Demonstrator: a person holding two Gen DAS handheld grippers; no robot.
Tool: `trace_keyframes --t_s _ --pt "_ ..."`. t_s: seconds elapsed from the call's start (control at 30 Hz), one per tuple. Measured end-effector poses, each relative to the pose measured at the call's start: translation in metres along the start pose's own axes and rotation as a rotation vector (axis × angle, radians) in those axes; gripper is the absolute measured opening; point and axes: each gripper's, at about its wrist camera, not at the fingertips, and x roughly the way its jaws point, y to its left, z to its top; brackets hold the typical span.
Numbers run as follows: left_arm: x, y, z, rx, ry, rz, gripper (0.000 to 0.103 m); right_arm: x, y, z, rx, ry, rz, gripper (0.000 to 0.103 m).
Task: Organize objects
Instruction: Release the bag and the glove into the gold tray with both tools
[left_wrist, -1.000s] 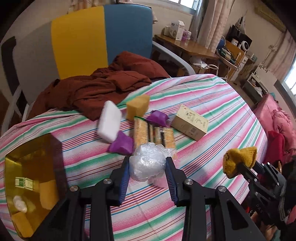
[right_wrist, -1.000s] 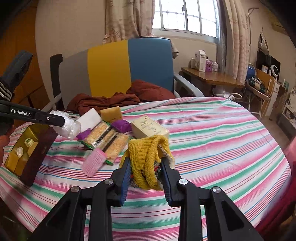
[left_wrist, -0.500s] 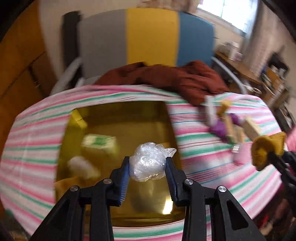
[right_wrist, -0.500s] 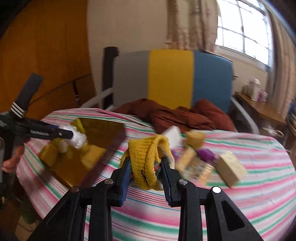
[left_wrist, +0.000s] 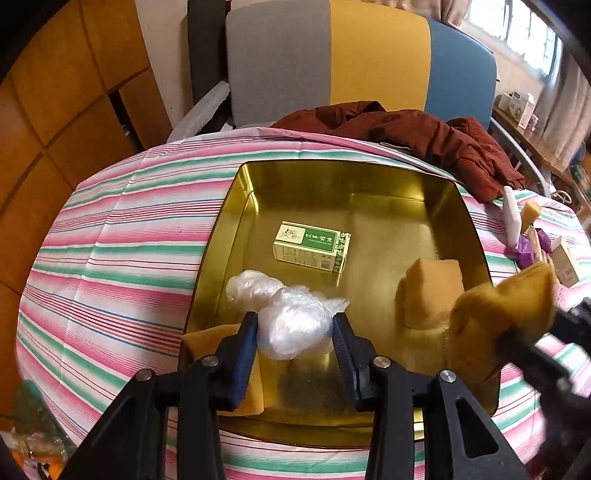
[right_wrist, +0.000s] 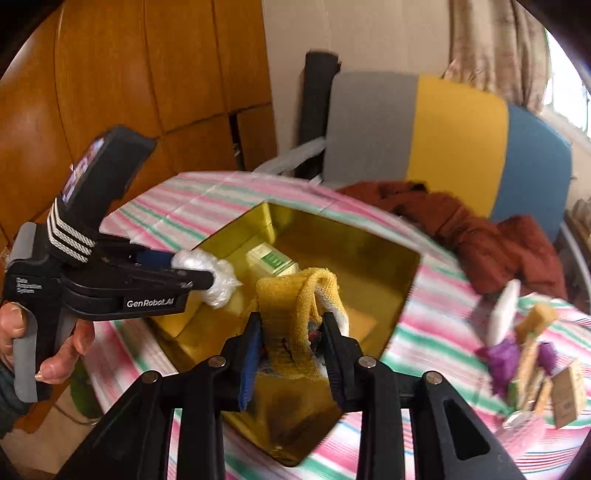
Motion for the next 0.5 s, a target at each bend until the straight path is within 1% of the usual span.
trace_keyframes --t_s 0.03,0.1,0.13,0.17,0.2,0.23,0.3,0.37,0.47,0.5 --pt "0.000 -0.001 0.000 -0.001 0.000 -0.001 0.043 0.005 0.001 -0.001 0.004 0.010 0.005 0.033" --pt "0.000 -0.001 -0.001 -0.004 0.001 -0.005 0.046 0.012 0.002 -0.002 0.005 0.029 0.012 0.040" --pt "0.000 -0.001 -0.002 -0.005 -0.002 -0.001 0.048 0.014 0.002 -0.002 0.007 0.025 0.015 0.041" --pt "-0.001 -0.001 -0.002 -0.005 -0.003 -0.002 0.050 0.013 0.003 -0.002 0.004 0.017 0.012 0.044" --pt "-0.001 -0.001 -0.002 -0.010 -0.003 -0.008 0.059 0.013 0.005 -0.002 -0.002 0.015 0.010 0.048" --pt "-0.002 0.000 -0.002 -0.019 -0.005 -0.011 0.066 0.012 0.008 -0.003 -0.015 0.014 0.001 0.048" --pt "-0.005 0.002 -0.002 -0.031 -0.023 0.003 0.067 0.011 0.011 -0.003 -0.036 0.010 -0.027 0.048" --pt "-0.009 0.002 -0.002 -0.029 -0.032 0.013 0.069 0.005 0.009 -0.006 -0.025 -0.001 -0.035 0.048" --pt "-0.017 -0.001 0.000 -0.036 -0.055 0.014 0.076 -0.015 -0.004 -0.017 0.025 -0.030 -0.066 0.048" --pt "-0.019 -0.003 0.001 -0.039 -0.064 0.008 0.080 -0.022 -0.012 -0.023 0.048 -0.039 -0.079 0.048"
